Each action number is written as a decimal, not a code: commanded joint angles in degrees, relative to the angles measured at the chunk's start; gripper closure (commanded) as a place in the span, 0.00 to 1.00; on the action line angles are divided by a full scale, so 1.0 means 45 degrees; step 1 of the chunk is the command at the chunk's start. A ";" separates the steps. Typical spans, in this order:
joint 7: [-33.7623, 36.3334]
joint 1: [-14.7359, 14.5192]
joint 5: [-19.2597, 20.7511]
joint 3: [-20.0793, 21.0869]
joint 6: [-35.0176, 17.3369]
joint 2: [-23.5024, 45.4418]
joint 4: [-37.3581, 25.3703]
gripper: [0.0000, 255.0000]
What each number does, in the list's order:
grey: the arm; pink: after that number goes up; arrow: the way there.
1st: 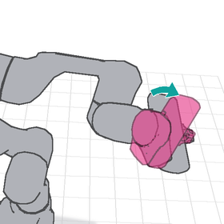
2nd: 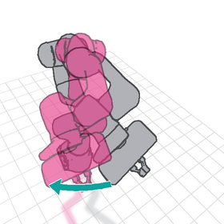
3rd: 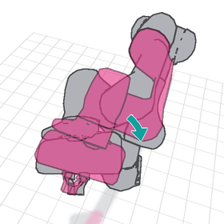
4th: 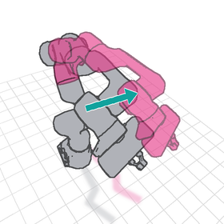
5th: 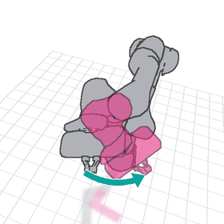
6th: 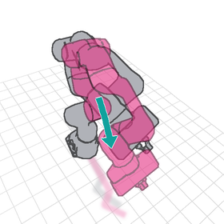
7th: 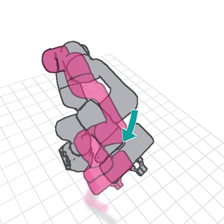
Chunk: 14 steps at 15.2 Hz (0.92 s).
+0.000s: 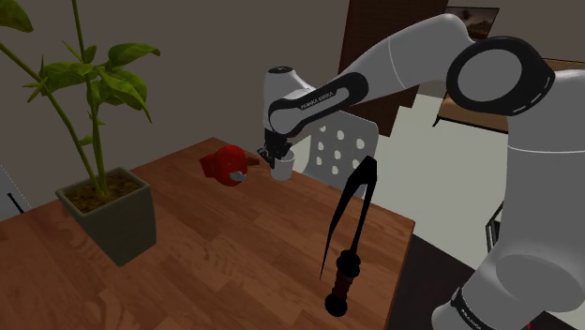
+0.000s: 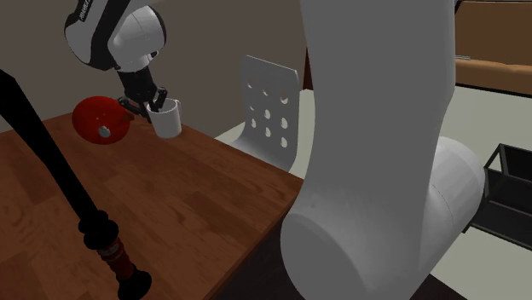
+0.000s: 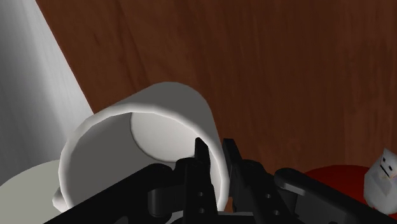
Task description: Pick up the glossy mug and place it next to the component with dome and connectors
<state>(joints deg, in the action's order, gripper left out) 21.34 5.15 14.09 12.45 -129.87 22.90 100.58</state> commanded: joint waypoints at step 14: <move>-0.0208 0.0025 -0.0339 0.0174 0.1205 -0.0896 -0.0341 0.00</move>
<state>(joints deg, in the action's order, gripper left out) 20.44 5.25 12.58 13.23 -124.55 18.89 99.10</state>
